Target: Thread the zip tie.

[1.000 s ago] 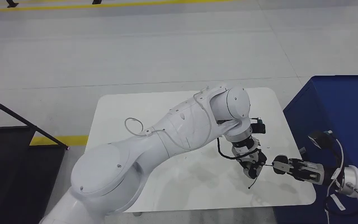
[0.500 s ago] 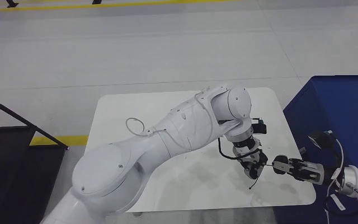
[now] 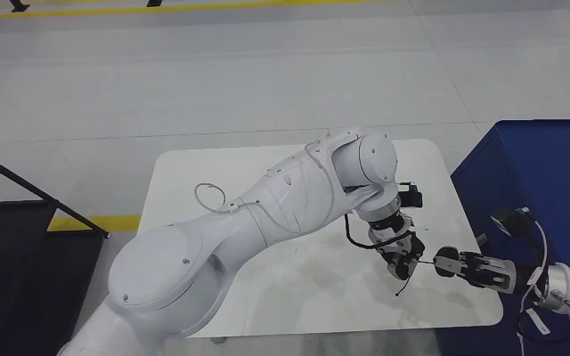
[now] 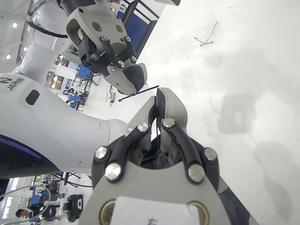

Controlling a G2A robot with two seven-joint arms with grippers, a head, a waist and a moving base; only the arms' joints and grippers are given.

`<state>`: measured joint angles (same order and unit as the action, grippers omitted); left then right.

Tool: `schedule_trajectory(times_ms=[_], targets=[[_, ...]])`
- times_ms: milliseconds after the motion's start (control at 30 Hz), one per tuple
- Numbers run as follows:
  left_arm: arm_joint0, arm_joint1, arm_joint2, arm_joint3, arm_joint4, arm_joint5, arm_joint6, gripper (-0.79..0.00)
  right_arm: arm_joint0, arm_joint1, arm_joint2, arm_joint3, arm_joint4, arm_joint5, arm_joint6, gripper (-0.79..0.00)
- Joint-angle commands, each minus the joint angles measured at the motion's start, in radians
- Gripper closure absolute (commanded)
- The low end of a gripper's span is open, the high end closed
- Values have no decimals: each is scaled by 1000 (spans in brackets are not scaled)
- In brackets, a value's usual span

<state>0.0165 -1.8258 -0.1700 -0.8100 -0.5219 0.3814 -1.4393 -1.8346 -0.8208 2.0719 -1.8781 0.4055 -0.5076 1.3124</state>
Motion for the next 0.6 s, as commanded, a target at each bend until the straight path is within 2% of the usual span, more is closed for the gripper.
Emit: schedule_trajectory(times_ms=[0, 567], targets=[[4, 4, 0, -6, 0, 1, 1, 0, 0, 0, 0, 0, 0, 0, 0, 0], [13, 37, 0, -84, -9, 37, 37, 0, 0, 0, 0, 0, 0, 0, 0, 0]])
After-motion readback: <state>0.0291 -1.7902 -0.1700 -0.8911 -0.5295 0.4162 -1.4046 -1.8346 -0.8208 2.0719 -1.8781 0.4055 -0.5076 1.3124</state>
